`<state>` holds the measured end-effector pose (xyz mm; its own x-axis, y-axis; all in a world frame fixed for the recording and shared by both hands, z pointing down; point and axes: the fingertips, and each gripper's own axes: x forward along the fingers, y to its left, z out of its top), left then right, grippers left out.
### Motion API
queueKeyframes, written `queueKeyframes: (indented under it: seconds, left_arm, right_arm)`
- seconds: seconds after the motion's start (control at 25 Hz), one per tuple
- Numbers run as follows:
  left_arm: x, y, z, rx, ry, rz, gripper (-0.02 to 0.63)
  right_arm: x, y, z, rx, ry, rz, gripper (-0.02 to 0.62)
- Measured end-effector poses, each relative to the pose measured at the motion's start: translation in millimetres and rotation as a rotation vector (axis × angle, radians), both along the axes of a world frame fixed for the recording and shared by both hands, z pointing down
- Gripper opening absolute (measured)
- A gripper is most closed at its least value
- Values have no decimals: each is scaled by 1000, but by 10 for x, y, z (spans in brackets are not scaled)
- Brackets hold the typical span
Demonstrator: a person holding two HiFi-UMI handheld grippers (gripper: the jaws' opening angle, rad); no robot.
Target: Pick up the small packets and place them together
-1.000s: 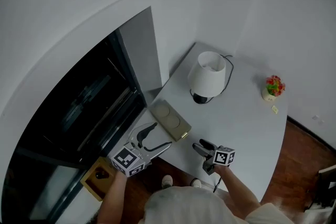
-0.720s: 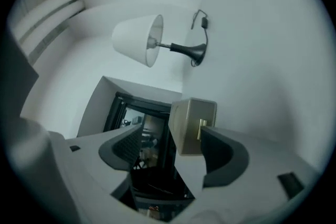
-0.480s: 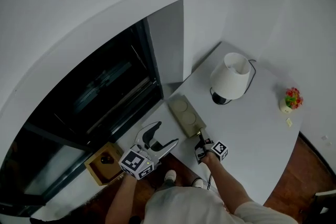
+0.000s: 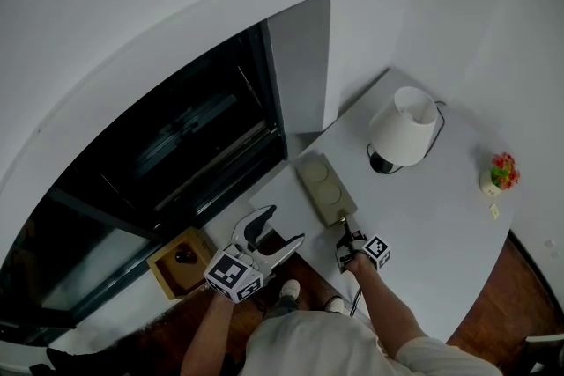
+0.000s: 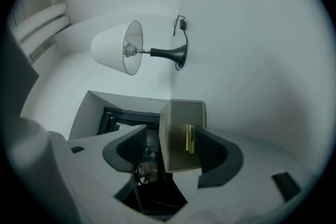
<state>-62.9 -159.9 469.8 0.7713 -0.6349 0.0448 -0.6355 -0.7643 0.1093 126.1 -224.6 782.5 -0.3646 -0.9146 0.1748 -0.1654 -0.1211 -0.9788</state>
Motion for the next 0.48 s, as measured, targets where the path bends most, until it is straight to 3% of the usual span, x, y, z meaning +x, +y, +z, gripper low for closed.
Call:
queueKeyframes:
  seconds: [0.24, 0.4, 0.48]
  left_arm:
    - [-95, 97, 45, -11, -2, -33, 351]
    - [-151, 158, 67, -16, -11, -47, 351]
    - [-176, 181, 76, -20, -11, -55, 351]
  right_arm:
    - [-33, -31, 106, -10, -6, -1, 275]
    - [-38, -51, 180, -39, -15, 15, 176]
    - [-27, -61, 198, -34, -3, 5, 166]
